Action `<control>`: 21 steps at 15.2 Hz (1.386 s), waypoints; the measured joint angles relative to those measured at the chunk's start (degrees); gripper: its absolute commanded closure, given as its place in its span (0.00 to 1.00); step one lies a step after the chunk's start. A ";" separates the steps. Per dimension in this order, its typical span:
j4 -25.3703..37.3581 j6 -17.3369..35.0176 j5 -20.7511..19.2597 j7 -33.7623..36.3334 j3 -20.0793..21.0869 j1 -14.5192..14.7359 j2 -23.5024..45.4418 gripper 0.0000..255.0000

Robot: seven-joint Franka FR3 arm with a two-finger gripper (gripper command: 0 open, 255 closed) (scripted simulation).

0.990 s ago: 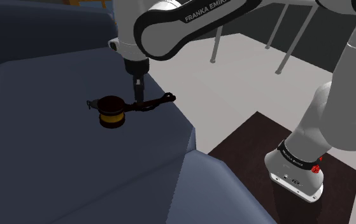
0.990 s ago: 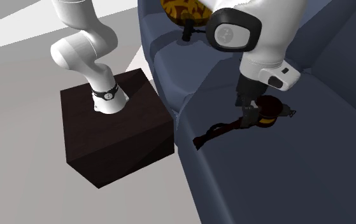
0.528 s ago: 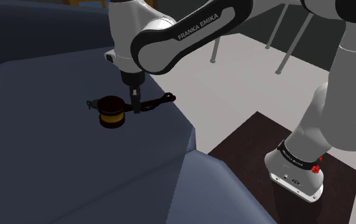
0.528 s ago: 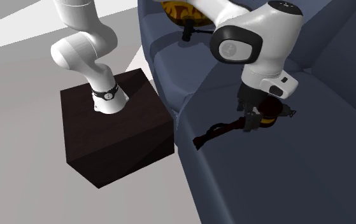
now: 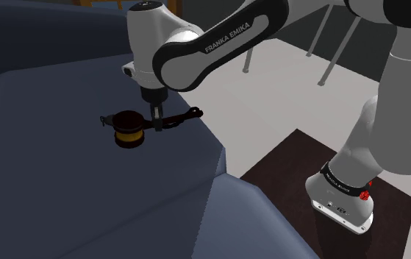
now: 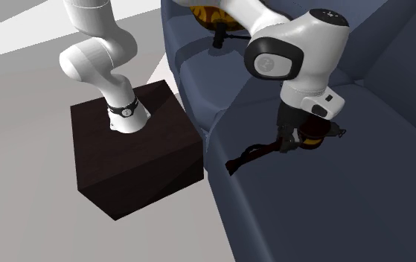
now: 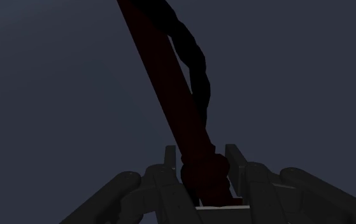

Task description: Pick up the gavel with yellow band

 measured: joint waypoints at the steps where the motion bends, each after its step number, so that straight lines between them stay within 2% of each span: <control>1: -0.02 0.01 0.00 0.00 0.00 -0.01 -0.01 1.00; 7: 0.21 -0.69 0.20 -0.14 0.08 -0.05 -0.45 1.00; 21: 5.77 -9.78 1.92 -1.46 0.69 -0.29 -4.14 1.00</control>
